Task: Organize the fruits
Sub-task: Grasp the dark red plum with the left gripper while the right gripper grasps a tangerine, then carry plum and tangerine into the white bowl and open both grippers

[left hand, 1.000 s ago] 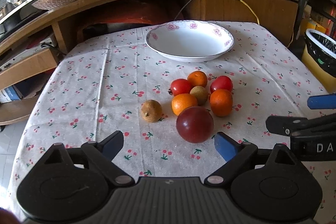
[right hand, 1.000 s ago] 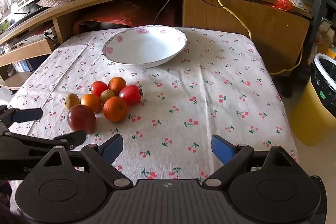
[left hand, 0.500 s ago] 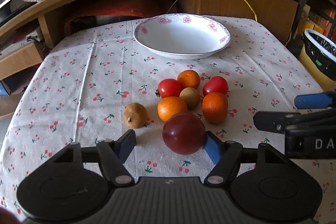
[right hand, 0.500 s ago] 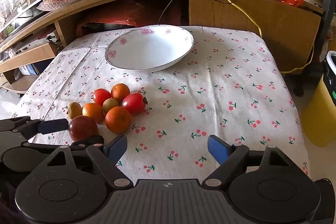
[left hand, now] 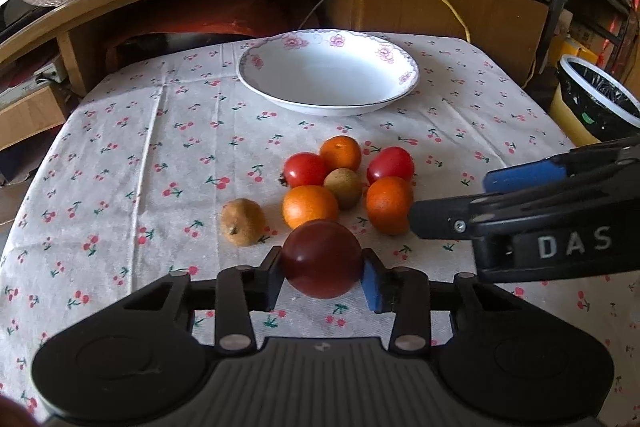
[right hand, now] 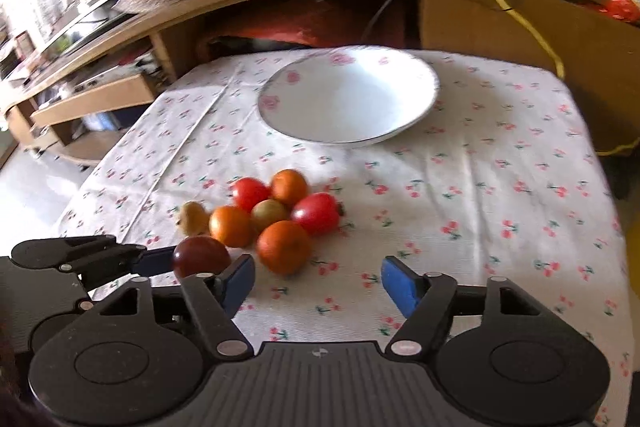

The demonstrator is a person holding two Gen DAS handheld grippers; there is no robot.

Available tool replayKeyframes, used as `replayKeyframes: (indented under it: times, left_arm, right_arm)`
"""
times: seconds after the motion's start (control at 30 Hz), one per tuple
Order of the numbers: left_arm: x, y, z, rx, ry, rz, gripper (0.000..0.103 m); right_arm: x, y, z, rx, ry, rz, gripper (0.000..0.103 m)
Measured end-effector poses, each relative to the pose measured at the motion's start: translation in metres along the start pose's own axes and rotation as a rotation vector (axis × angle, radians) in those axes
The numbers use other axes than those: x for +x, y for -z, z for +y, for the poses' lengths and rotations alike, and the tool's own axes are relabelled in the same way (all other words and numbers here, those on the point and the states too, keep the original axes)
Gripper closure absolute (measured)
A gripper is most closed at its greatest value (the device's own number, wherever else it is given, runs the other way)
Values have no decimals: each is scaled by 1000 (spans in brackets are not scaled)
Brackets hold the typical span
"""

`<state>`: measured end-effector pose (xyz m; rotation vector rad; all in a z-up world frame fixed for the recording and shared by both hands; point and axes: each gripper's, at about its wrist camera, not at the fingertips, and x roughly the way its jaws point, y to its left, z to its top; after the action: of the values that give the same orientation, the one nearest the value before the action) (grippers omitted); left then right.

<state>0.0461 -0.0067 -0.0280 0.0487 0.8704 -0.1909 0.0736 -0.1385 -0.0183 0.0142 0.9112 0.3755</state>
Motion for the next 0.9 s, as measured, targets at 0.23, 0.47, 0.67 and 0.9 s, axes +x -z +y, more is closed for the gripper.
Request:
replayKeyframes:
  times: [0.23,0.47,0.67,0.9]
  left_arm:
    - [-2,2,6,-6,-9,4,56]
    - [1,0,4,7,-15,7,55]
    - [2,-2,7,-10,-11,15,55]
    - [3,-5,5,-9,-19,37,56]
  right_arm:
    - [22,-5,6,-25,-47,62,57]
    - [30,-10,7,-35,-62,66,67]
    - [28,-10,8,-55,-63,83,75]
    - [18,-4,-3,-17,-47,91,75]
